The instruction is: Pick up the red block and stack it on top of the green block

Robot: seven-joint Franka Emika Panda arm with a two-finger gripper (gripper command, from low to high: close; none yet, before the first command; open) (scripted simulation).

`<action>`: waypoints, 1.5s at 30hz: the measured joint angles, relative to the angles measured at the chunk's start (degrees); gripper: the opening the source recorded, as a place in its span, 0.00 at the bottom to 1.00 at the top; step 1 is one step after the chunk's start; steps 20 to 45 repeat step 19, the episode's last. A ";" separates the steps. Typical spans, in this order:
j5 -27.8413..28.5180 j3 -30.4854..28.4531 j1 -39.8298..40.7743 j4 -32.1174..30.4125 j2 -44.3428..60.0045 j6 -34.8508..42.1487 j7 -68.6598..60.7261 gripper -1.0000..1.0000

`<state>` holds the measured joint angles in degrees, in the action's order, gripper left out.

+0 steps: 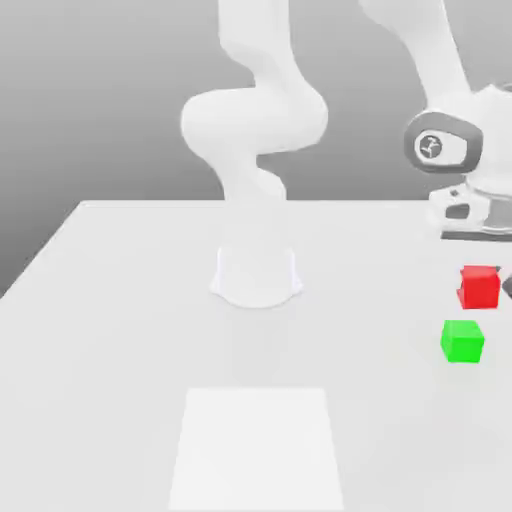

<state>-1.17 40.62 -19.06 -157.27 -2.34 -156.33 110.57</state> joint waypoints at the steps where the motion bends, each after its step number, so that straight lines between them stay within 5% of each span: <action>1: 1.10 -0.02 0.20 0.02 0.54 -0.41 0.78 0.00; 19: 20.20 -6.21 -1.77 0.88 11.30 -6.88 14.53 0.00; 45: 20.20 -6.21 -1.77 0.88 11.30 -6.88 14.53 0.00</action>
